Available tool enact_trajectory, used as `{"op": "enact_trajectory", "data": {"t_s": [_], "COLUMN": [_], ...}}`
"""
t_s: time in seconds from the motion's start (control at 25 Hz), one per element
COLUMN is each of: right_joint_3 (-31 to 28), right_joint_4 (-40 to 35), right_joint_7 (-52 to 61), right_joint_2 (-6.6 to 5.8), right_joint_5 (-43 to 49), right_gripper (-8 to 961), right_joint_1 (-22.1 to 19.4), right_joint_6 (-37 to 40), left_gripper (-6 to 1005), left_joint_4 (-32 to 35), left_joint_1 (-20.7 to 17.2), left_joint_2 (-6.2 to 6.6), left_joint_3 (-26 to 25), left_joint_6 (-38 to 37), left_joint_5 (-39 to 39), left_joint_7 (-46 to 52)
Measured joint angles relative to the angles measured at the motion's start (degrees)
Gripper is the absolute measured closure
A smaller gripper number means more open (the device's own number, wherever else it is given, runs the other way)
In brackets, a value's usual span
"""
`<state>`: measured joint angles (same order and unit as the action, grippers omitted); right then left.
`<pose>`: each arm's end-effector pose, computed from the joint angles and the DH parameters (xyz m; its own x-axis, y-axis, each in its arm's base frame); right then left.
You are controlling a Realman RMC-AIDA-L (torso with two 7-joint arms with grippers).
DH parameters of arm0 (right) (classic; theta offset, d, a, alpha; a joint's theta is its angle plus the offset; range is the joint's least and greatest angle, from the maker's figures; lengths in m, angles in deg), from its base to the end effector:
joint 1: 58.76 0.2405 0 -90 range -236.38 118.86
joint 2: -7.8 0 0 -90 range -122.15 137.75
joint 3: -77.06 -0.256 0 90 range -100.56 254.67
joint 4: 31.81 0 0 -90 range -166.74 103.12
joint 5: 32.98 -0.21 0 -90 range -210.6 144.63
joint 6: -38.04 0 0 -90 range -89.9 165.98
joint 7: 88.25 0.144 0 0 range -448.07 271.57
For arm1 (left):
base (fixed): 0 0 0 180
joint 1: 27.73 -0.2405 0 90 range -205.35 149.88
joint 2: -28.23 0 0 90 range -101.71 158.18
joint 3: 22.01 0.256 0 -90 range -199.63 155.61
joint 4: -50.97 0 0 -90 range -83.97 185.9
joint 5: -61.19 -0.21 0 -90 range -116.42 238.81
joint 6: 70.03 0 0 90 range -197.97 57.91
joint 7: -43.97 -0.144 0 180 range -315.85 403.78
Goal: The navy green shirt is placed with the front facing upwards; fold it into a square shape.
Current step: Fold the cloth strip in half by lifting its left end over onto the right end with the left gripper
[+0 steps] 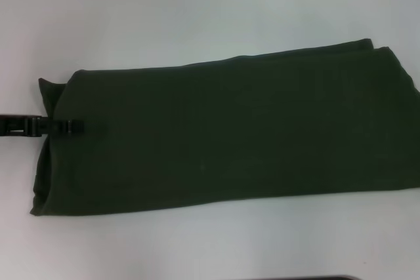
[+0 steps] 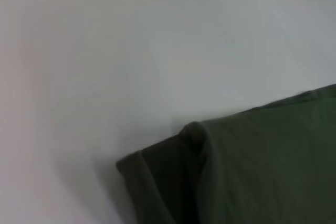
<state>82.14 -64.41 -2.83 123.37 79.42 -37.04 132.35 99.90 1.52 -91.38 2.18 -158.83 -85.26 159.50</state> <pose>0.3486 0.2871 0.0893 0.3550 -0.3300 -0.8747 -0.8513 -0.5007 -0.1566 -0.3352 0.3093 0.0367 0.4128 0.8586 0.3039 0.9099 -0.3739 -0.1795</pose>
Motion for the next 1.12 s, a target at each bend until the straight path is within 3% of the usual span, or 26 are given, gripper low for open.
{"op": "enact_trajectory", "data": {"t_s": [1.12], "right_joint_3": [0.1], "right_joint_4": [0.0], "right_joint_7": [0.0], "right_joint_2": [0.08], "right_joint_5": [0.0], "right_gripper": [55], "right_joint_1": [0.3], "right_joint_6": [0.1], "left_gripper": [143], "left_joint_4": [0.5], "left_joint_1": [0.7], "left_joint_2": [0.01], "left_joint_3": [0.6], "left_joint_6": [1.7], "left_joint_5": [-0.1], "left_joint_7": [-0.8]}}
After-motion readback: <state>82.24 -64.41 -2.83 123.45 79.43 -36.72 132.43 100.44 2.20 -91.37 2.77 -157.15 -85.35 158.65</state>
